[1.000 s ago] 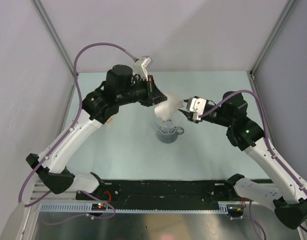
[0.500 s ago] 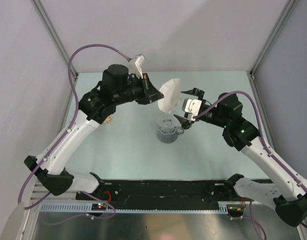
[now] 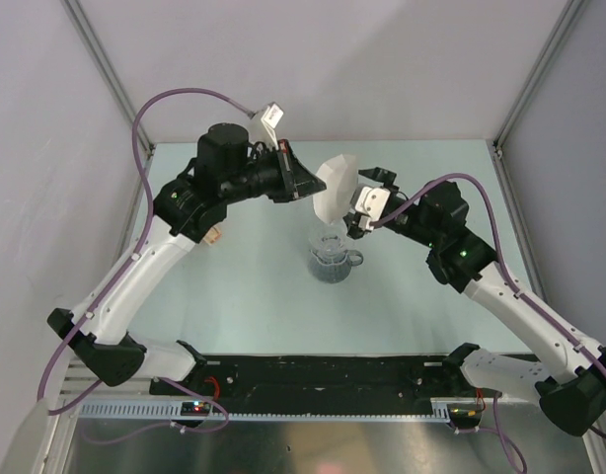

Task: Place the coffee filter in the dripper

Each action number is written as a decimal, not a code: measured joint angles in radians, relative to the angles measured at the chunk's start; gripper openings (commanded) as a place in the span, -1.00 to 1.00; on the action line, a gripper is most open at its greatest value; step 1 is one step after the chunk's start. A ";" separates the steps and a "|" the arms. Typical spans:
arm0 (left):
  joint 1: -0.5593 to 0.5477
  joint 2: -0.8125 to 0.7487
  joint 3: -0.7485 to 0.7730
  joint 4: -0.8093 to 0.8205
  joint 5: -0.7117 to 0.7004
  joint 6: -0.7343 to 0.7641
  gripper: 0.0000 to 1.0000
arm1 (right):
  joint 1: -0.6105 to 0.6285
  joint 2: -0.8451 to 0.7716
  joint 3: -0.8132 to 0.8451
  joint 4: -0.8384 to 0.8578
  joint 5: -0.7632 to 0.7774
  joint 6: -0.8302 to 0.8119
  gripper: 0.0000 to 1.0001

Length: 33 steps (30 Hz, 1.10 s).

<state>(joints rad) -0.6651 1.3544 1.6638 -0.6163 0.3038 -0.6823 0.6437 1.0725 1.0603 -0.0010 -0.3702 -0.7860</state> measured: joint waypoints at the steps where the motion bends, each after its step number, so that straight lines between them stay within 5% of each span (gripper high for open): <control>1: 0.001 0.000 0.000 0.003 0.003 0.000 -0.99 | 0.001 0.002 0.000 0.006 0.000 0.003 0.41; 5: 0.006 0.000 0.000 0.006 0.010 -0.001 -0.99 | 0.003 0.002 0.000 0.029 -0.003 0.016 0.11; 12: 0.014 0.000 0.000 0.008 0.013 -0.003 -0.99 | 0.003 0.002 0.000 0.034 -0.012 0.030 -0.08; 14: 0.014 0.000 0.000 0.008 0.013 -0.002 -0.99 | 0.003 0.002 0.000 0.033 -0.013 0.031 -0.01; 18: 0.016 0.000 0.000 0.008 0.010 -0.002 -1.00 | 0.003 0.002 0.000 0.029 -0.013 0.043 0.59; 21: 0.016 -0.001 -0.008 0.011 -0.005 -0.002 -0.99 | 0.002 0.000 0.000 0.011 -0.011 0.062 0.84; 26: 0.017 -0.002 -0.050 0.015 -0.056 0.000 -1.00 | -0.031 -0.061 -0.003 -0.108 -0.028 0.125 0.98; 33: 0.018 -0.002 -0.118 -0.006 -0.161 0.001 -0.99 | -0.132 -0.224 -0.006 -0.286 -0.068 0.290 0.92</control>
<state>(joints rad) -0.6472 1.3521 1.5459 -0.6220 0.1429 -0.6815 0.5121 0.8486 1.0546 -0.2867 -0.4377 -0.4965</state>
